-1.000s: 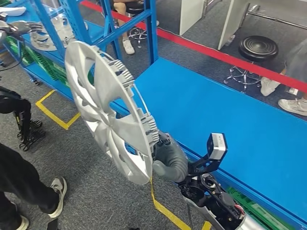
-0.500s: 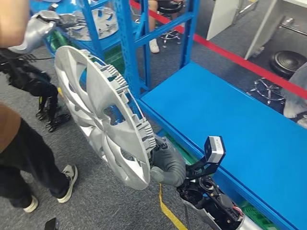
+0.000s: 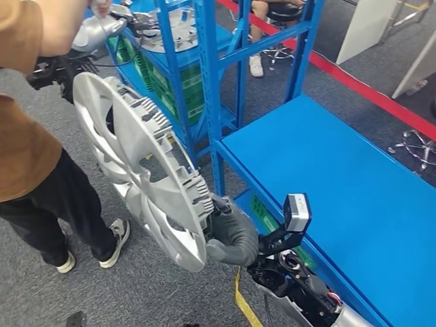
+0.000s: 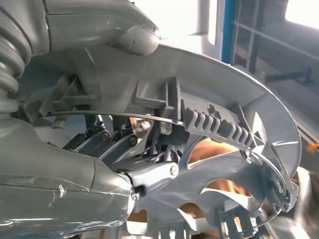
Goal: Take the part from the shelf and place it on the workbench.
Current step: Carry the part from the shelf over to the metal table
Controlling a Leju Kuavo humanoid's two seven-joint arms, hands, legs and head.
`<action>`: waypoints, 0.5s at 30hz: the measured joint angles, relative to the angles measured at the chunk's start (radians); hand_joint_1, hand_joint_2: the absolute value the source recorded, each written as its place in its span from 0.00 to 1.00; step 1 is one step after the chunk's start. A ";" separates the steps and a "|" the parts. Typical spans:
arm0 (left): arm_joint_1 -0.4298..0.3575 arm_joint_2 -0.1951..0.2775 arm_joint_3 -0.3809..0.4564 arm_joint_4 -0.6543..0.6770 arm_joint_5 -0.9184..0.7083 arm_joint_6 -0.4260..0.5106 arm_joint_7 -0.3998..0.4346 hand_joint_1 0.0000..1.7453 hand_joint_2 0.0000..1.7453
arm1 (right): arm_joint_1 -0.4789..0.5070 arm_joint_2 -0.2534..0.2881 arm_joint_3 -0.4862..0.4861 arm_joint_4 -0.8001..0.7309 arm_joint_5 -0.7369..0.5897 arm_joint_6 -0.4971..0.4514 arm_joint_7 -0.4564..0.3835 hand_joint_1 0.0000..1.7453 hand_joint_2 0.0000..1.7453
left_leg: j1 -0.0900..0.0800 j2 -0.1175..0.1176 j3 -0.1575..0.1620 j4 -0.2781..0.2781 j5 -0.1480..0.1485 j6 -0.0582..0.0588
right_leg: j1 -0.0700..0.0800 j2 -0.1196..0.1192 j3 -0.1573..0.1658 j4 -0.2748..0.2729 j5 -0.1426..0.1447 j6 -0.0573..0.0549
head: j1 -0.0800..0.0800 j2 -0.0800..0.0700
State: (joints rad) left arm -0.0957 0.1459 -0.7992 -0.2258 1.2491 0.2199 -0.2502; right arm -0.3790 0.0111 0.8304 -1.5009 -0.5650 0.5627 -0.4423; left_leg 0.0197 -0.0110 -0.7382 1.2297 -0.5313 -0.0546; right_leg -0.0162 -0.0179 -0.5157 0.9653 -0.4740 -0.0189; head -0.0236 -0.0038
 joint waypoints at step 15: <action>0.001 0.002 -0.002 0.000 0.002 -0.001 0.000 0.00 1.00 | -0.003 0.000 0.016 0.000 0.003 -0.010 0.008 0.92 1.00 | -0.010 -0.016 0.148 -0.282 0.123 0.059 | 0.006 0.010 -0.107 0.276 -0.160 0.042 | 0.015 0.000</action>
State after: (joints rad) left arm -0.0950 0.1482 -0.8012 -0.2255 1.2507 0.2186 -0.2500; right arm -0.3824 0.0114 0.8467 -1.5011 -0.5620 0.5528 -0.4347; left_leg 0.0100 -0.0266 -0.5902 0.9478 -0.4085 0.0048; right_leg -0.0104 -0.0076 -0.6227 1.2412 -0.6344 0.0230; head -0.0087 -0.0038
